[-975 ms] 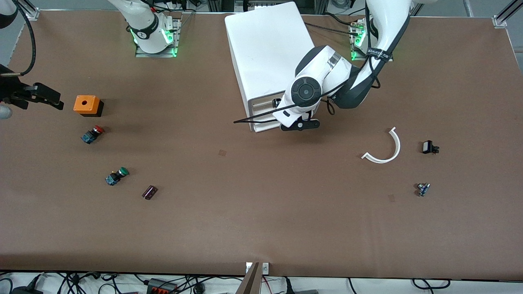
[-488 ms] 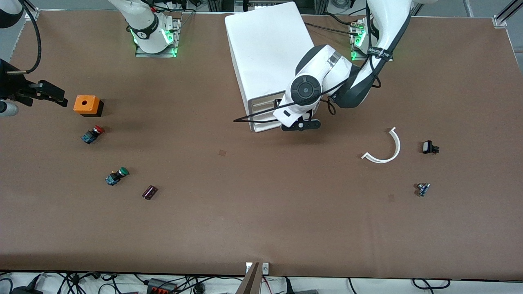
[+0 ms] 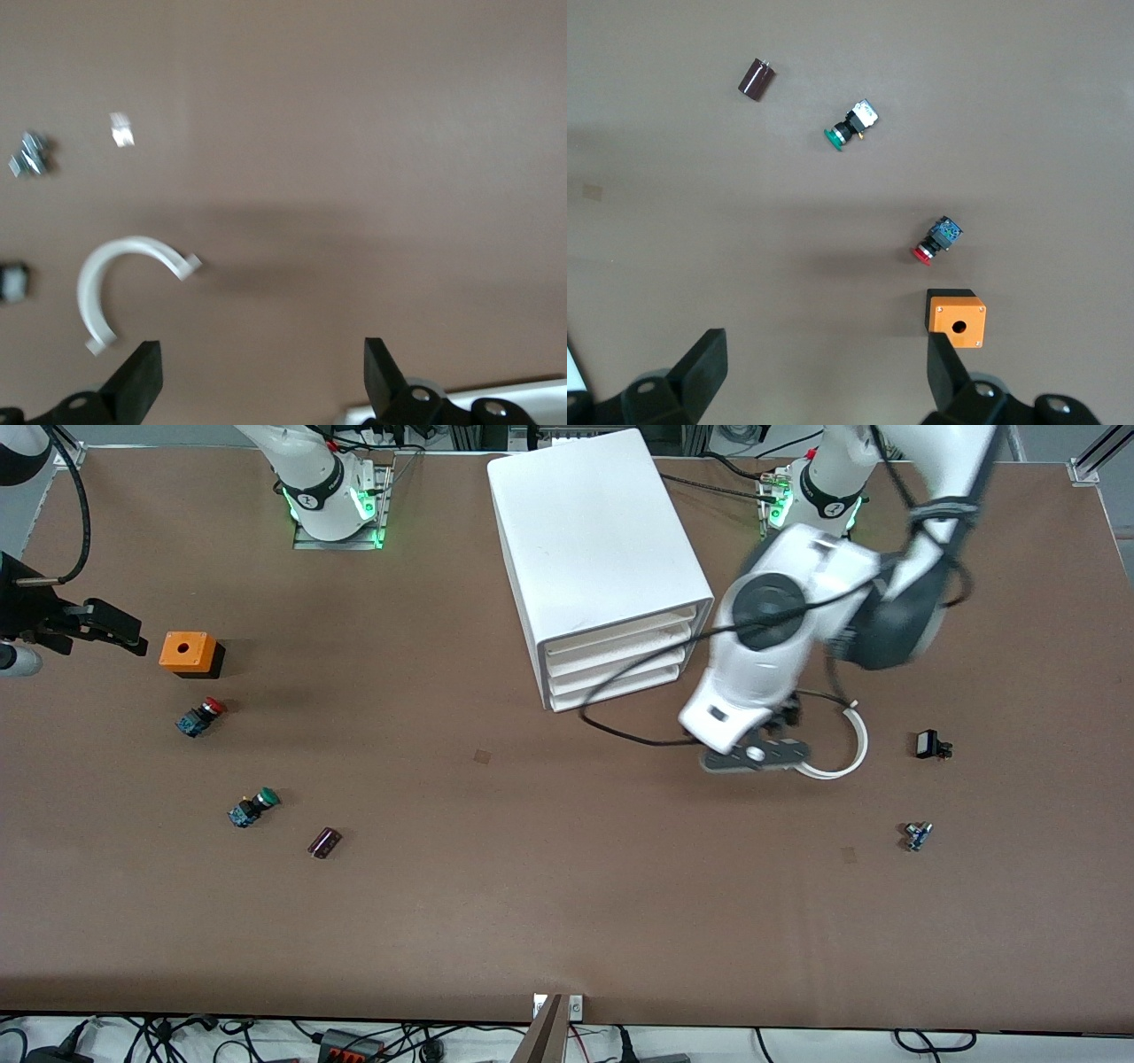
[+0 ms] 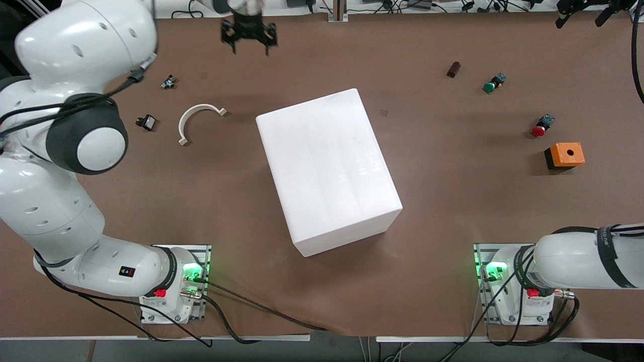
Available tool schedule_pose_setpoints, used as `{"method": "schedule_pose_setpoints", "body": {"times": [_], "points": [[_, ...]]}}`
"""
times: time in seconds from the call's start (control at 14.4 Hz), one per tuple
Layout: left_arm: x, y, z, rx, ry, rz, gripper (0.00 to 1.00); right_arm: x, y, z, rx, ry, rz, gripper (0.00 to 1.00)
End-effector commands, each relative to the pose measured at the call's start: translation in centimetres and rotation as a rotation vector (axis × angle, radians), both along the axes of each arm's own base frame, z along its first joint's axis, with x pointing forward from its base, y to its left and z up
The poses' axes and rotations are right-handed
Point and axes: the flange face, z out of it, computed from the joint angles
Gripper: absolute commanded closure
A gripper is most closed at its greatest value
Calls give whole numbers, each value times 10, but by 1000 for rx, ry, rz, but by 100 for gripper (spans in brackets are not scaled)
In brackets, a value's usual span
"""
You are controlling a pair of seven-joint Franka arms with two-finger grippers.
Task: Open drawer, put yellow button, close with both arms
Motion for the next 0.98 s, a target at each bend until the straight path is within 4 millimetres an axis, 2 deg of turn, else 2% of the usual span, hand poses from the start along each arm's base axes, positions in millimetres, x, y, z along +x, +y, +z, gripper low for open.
{"method": "schedule_pose_setpoints", "body": {"times": [0.0, 0.07, 0.21, 0.28, 0.35, 0.42, 0.56, 0.63, 0.7, 0.84, 0.91], "points": [[29, 69, 23, -5, 5, -160, 0, -9, -1, 5, -5, -11, -1, 0], [34, 94, 29, -18, 12, -184, 0, -9, -1, 5, -7, -11, 1, 0], [37, 127, 38, -27, 27, -196, 0, -9, -1, 5, -7, -9, 1, 0], [37, 151, 41, -56, 50, -176, 0, -9, -1, 5, -7, -9, 1, 0], [34, 162, 53, -81, 58, -175, 0, -9, -1, 5, -7, -9, 2, 0], [28, 165, 68, -86, 58, -179, 0, -9, -2, 5, -8, -9, 7, 0], [10, 191, 90, -94, 98, -177, 0, -9, 0, 5, -9, -12, 14, 0], [1, 196, 90, -152, 128, -217, 0, -8, 0, 6, -10, -16, 12, 0], [-8, 211, 101, -200, 113, -206, 0, -7, 0, 6, -10, -24, 12, 0], [-35, 205, 130, -216, 15, -211, 0, -8, -1, 6, -11, -31, 11, 0], [-41, 194, 133, -212, -14, -236, 0, -8, -1, 8, -11, -41, 11, 0]]}}
